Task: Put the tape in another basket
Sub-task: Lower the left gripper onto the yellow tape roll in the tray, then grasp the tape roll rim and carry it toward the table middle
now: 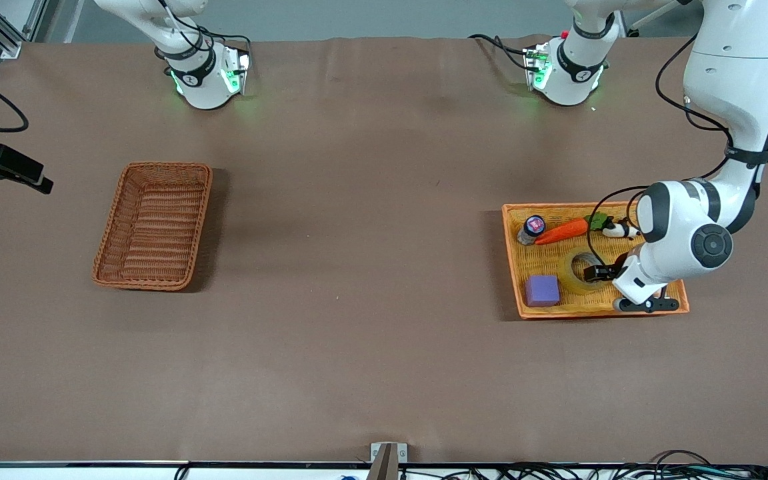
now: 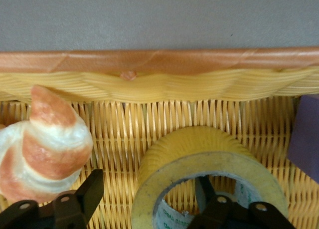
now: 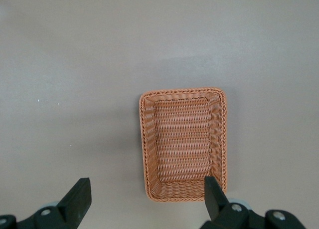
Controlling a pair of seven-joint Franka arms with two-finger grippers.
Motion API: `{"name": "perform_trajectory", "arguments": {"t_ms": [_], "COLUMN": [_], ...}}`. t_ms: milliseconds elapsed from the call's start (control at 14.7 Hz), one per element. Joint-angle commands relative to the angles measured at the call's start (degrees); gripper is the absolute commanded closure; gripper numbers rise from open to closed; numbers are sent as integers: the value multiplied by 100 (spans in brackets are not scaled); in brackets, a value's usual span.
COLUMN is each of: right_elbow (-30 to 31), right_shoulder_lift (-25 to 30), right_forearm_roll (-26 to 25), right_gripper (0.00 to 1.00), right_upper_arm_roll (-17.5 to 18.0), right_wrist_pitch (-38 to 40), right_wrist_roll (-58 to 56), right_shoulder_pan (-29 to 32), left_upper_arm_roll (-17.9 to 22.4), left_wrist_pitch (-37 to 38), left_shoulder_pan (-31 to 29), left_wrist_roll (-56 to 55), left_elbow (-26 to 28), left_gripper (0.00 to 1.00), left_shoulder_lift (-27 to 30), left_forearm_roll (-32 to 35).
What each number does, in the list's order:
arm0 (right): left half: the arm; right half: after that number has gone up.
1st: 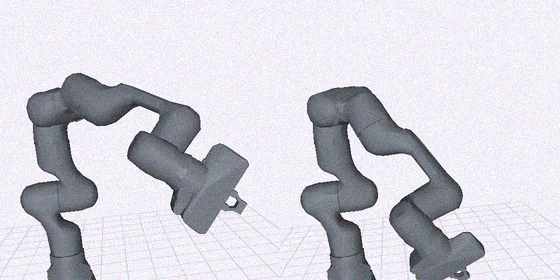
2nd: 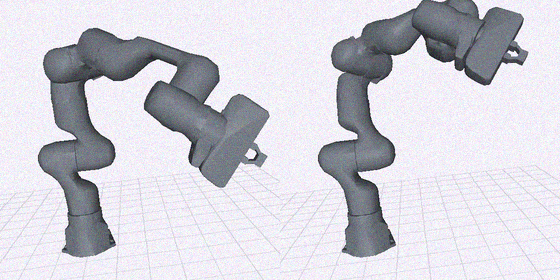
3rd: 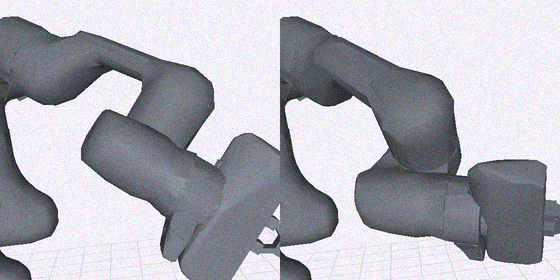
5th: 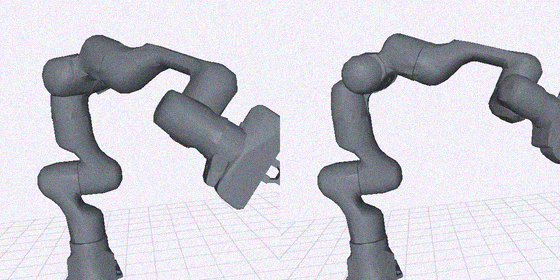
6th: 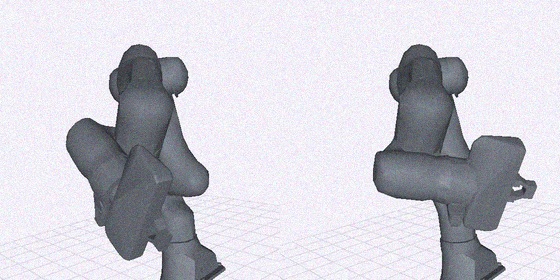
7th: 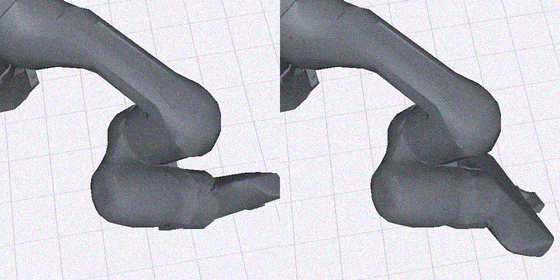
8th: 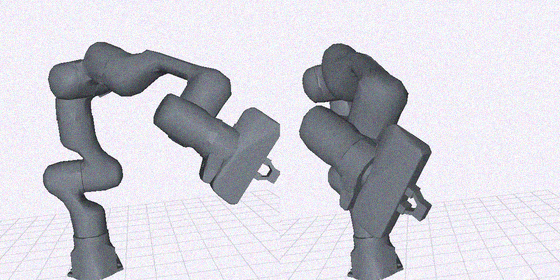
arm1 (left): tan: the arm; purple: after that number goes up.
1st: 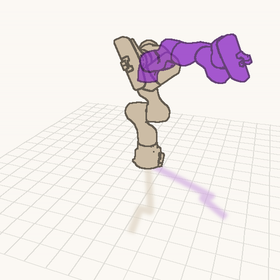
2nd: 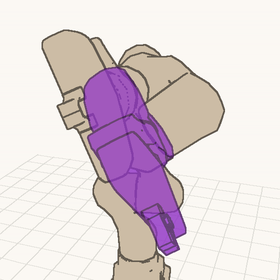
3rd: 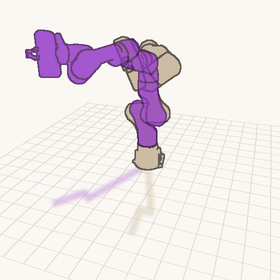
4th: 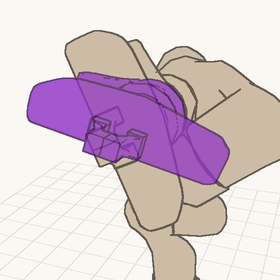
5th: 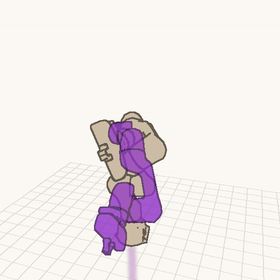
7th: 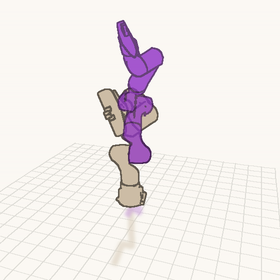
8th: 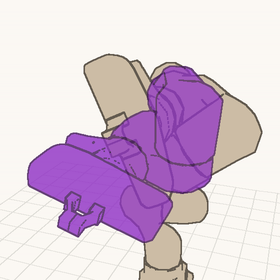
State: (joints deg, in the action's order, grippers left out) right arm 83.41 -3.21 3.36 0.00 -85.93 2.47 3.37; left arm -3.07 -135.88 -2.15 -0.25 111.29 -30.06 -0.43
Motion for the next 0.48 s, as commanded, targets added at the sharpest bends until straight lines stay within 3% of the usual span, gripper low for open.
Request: {"name": "perform_trajectory", "arguments": {"t_ms": [0, 68, 136, 409], "right_elbow": [43, 43, 43, 43], "right_shoulder_lift": [49, 49, 49, 49], "right_forearm_roll": [-81, -81, -81, -81], "right_gripper": [0, 0, 0, 0], "right_upper_arm_roll": [53, 53, 53, 53], "right_wrist_pitch": [32, 32, 32, 32], "right_wrist_roll": [-71, -71, -71, -71], "right_shoulder_pan": [58, 58, 58, 58], "left_upper_arm_roll": [-27, -27, -27, -35], "left_wrist_pitch": [-114, -79, -35, 711], "left_shoulder_pan": [-66, -66, -66, -66], "left_wrist_roll": [86, 121, 130, 86], "left_elbow": [147, 147, 147, 51], "left_gripper": [78, 93, 99, 100], "left_shoulder_lift": [114, 149, 202, 737], "left_forearm_roll": [78, 78, 78, 78]}}
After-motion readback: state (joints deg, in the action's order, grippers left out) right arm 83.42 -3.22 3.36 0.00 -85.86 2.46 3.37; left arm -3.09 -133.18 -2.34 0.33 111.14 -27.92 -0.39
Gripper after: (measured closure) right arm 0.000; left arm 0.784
